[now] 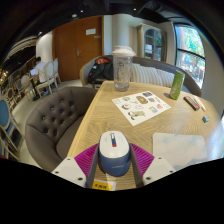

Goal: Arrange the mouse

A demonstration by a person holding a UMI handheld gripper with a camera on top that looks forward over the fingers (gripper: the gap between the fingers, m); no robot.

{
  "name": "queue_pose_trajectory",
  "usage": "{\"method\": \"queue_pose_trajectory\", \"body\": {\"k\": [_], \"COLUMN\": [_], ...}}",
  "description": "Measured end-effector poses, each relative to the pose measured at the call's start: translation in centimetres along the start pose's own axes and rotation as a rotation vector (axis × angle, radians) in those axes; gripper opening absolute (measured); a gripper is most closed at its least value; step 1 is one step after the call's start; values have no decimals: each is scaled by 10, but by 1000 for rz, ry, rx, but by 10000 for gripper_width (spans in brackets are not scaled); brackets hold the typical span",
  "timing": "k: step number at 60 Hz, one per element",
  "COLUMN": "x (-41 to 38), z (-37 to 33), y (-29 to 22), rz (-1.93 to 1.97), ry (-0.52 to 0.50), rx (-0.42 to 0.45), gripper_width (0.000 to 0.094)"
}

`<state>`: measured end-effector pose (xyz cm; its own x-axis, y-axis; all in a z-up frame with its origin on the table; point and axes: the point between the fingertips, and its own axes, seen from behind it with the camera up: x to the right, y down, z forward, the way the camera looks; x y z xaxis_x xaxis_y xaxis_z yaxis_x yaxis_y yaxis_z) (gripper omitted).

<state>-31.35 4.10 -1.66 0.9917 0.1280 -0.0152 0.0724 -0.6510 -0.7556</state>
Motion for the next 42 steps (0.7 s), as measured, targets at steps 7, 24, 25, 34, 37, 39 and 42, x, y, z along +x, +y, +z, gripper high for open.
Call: {"method": "queue_pose_trajectory", "body": {"k": [7,24,25,34,37,39,42], "x": [-5,-1,8,118,159,185,201], "z": [2,-71,-79,-135,-132,-129,-119], "y": [1,-116,-131,-185,-167,-142,-108], "rz": [-15,-52,-43,46,64,77,96], "ry": [-15,-99,-96,71,136,167,202], "rx": [-15,162,185,335,328,306,243], "gripper_width": [509,381,381,379,378,377,377]}}
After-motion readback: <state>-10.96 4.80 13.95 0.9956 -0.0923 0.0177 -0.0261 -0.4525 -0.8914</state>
